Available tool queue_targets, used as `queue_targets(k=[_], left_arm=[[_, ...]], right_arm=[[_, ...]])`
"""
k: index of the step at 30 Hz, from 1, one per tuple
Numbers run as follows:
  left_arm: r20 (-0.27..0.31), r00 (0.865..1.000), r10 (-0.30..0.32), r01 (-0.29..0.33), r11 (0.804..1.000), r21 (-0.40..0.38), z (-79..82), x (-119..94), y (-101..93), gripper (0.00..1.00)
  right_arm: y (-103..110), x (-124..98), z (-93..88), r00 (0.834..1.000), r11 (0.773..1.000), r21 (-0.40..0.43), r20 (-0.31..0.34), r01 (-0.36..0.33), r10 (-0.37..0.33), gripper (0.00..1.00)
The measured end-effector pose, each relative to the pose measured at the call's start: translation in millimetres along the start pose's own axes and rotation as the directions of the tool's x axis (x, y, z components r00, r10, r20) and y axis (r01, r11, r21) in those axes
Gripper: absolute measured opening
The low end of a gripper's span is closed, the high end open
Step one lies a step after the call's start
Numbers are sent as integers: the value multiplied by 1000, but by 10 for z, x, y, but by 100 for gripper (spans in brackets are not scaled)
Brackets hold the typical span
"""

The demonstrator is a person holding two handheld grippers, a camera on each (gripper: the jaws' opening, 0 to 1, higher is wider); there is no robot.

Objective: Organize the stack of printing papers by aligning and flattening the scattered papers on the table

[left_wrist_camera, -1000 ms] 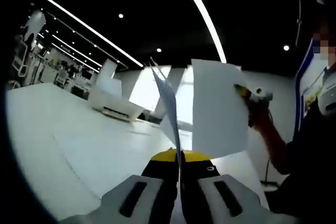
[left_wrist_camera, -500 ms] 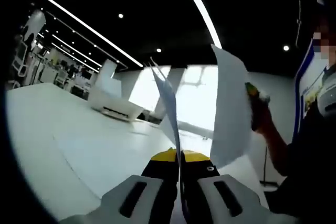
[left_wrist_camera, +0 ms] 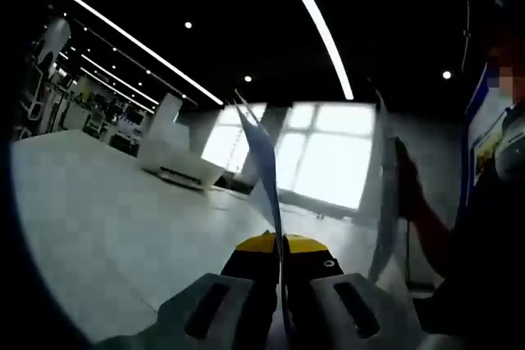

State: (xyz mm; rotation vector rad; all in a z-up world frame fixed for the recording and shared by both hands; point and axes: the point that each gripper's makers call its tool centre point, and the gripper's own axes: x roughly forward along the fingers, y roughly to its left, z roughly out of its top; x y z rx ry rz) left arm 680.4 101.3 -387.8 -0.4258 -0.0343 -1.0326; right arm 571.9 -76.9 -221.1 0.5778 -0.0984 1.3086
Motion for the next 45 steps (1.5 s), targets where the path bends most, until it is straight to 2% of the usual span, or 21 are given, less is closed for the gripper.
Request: queue_targets(k=[3, 6, 11, 14, 19, 24, 36, 45], left_arm=[[-2, 1000, 0, 0, 1000, 2, -1, 0, -1, 6], [-2, 1000, 1, -1, 1000, 1, 1, -2, 0, 6], [-1, 1000, 1, -1, 1000, 1, 2, -1, 0, 6], [-3, 1000, 0, 0, 1000, 2, -1, 0, -4, 6], [-3, 1000, -1, 1, 1000, 1, -14, 16, -53, 6], [-2, 1000, -1, 1, 1000, -1, -16, 17, -64, 6], [-4, 1000, -2, 2, 1000, -3, -27, 21, -95, 6], [-3, 1000, -5, 5, 1000, -14, -30, 33, -110, 6]], right_arm=[[-1, 20, -59, 999, 997, 66, 19, -35, 34, 0], [-71, 45, -146, 1000, 997, 74, 4, -29, 29, 0], [-478, 21, -368, 996, 991, 115, -50, 74, -68, 0], [-692, 32, -486, 989, 987, 97, -87, 127, -118, 0], [-1026, 19, -581, 976, 978, 74, -116, 196, -187, 0], [-1242, -5, -710, 961, 969, 44, -151, 243, -234, 0], [-1418, -75, -864, 941, 956, -10, -174, 292, -289, 0], [-1490, -79, -903, 936, 951, -26, -168, 308, -308, 0]])
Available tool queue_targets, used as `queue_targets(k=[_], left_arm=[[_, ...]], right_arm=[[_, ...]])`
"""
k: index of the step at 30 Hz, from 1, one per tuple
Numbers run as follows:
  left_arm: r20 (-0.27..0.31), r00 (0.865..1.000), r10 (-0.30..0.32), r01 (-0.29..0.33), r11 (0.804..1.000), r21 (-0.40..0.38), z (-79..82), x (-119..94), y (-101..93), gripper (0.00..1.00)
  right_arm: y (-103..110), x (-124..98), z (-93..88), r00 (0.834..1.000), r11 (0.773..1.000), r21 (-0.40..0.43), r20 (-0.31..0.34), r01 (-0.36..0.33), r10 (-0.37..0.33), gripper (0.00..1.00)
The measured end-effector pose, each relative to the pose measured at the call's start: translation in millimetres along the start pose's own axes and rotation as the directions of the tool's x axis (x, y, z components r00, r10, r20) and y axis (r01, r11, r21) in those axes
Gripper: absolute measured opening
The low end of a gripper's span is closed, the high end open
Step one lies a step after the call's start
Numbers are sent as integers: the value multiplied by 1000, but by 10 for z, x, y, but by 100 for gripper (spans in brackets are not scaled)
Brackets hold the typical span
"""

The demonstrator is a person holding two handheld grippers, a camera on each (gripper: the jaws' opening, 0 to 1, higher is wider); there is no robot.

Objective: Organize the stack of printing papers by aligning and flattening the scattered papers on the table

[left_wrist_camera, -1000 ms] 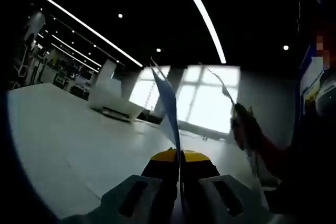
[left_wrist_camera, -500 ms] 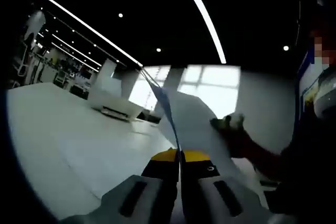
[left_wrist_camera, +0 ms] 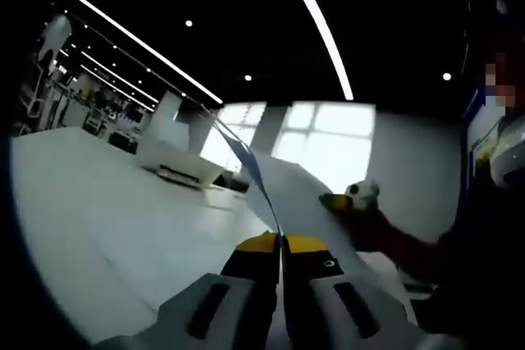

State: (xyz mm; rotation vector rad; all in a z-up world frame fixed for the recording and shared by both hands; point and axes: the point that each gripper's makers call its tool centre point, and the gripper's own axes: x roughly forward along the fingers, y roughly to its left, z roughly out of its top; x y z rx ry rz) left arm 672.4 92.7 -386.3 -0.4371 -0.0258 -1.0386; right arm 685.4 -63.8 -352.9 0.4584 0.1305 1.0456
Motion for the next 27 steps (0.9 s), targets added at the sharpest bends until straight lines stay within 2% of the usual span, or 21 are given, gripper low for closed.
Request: queue_targets(k=[8, 13, 27], left_arm=[[14, 1000, -19, 19, 998, -52, 23, 5, -10, 8], [21, 1000, -22, 23, 997, -70, 36, 0, -2, 10], [30, 999, -36, 39, 994, -101, 54, -6, 6, 14]], right_arm=[[-39, 94, -100, 1000, 1000, -19, 7, 21, -21, 0], [-38, 168, -180, 999, 998, -62, -6, 31, -31, 0], [-49, 325, -312, 999, 996, -81, -20, 42, -43, 0]])
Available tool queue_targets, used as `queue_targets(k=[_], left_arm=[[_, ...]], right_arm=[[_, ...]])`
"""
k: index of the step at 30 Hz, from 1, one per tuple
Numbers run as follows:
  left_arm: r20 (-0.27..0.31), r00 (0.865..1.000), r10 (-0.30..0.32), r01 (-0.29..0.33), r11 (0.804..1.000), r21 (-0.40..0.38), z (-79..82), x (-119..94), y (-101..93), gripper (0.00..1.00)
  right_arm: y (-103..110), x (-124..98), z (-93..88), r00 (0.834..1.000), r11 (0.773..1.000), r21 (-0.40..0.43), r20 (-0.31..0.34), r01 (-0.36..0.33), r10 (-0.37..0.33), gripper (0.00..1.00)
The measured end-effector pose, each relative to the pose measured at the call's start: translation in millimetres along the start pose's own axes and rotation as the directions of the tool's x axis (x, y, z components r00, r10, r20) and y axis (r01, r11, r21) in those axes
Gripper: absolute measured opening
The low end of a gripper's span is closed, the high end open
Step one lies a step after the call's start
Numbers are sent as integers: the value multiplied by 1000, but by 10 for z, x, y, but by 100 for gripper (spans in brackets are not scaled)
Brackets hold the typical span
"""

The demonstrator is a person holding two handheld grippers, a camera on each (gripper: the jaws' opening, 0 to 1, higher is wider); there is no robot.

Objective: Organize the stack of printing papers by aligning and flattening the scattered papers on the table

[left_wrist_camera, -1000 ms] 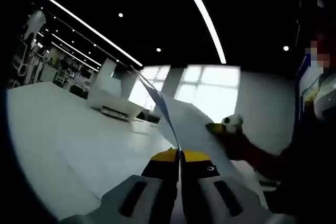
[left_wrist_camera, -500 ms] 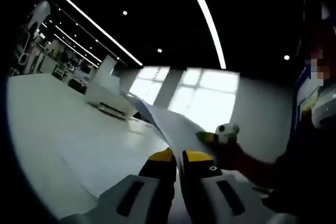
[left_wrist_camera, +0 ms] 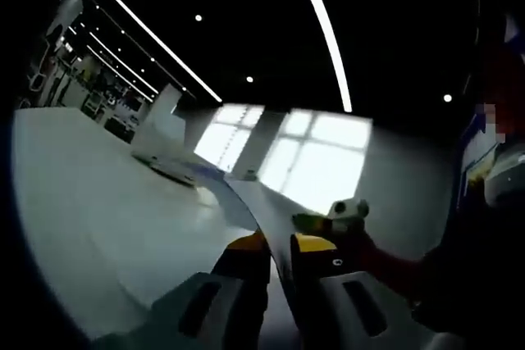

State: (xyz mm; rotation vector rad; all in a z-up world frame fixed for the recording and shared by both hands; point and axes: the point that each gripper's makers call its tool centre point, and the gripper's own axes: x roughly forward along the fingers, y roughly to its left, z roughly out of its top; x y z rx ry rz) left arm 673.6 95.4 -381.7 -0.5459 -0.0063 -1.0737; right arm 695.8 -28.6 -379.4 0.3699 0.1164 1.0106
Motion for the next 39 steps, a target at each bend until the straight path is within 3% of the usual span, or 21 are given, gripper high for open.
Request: queue_targets(k=[24, 27, 29, 39], left_arm=[[4, 1000, 0, 0, 1000, -13, 13, 7, 7, 15], [10, 1000, 4, -4, 1000, -14, 25, 2, 14, 16], [13, 1000, 5, -5, 1000, -15, 30, 1, 18, 16], [24, 1000, 8, -8, 1000, -19, 50, -5, 25, 19]], right_arm=[[128, 251, -52, 1000, 999, 19, 11, -26, 26, 0], [136, 209, -46, 999, 999, 34, 25, -29, 28, 0], [215, 177, 49, 992, 996, 43, 98, -79, 74, 0], [193, 213, -8, 992, 992, 102, 114, -73, 61, 0]])
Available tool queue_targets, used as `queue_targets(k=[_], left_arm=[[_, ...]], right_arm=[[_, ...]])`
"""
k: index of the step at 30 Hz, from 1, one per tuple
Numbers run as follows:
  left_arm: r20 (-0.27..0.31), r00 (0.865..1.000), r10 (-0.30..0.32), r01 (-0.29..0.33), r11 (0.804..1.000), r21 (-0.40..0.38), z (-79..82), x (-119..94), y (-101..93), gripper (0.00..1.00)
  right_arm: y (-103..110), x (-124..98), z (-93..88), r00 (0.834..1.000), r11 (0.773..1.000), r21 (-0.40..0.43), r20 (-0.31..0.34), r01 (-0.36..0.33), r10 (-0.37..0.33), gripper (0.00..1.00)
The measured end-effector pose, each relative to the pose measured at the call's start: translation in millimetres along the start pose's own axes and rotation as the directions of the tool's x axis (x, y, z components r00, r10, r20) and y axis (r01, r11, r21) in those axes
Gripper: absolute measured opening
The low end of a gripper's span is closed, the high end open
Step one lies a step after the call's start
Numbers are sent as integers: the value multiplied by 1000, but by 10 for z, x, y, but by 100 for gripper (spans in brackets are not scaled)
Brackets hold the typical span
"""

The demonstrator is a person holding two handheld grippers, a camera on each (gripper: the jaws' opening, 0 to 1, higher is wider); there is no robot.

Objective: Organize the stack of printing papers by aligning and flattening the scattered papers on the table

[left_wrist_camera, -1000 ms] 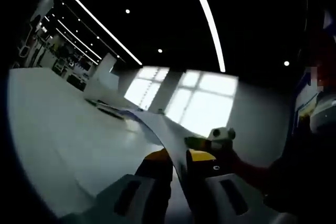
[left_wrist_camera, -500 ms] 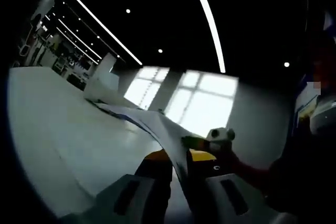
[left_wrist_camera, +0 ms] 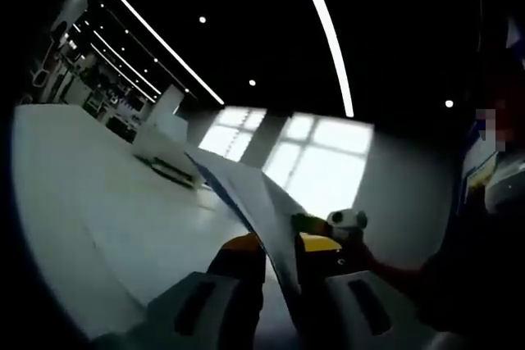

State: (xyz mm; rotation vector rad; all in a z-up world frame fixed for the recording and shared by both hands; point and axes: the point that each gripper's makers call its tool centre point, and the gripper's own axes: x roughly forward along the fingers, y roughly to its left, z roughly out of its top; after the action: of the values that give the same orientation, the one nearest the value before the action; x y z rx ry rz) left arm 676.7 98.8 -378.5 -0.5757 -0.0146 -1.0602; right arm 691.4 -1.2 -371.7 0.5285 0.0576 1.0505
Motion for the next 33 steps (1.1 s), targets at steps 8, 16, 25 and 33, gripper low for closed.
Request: queue_targets(k=[8, 16, 25, 33], left_arm=[[5, 1000, 1, -1, 1000, -8, 10, 0, 2, 22], [4, 1000, 21, -21, 1000, -14, 6, -4, 45, 22], [-12, 1000, 26, -25, 999, 42, -28, -10, 48, 15], [-21, 999, 31, -30, 996, 80, -46, -9, 49, 9]], right_arm=[[-93, 25, -60, 999, 998, 50, 0, 38, -38, 0], [89, 57, 4, 997, 999, 37, 75, -30, 28, 0], [5, 68, -148, 999, 997, 80, 30, 9, -11, 0], [1, 76, -170, 1000, 997, 72, 21, 12, -13, 0]])
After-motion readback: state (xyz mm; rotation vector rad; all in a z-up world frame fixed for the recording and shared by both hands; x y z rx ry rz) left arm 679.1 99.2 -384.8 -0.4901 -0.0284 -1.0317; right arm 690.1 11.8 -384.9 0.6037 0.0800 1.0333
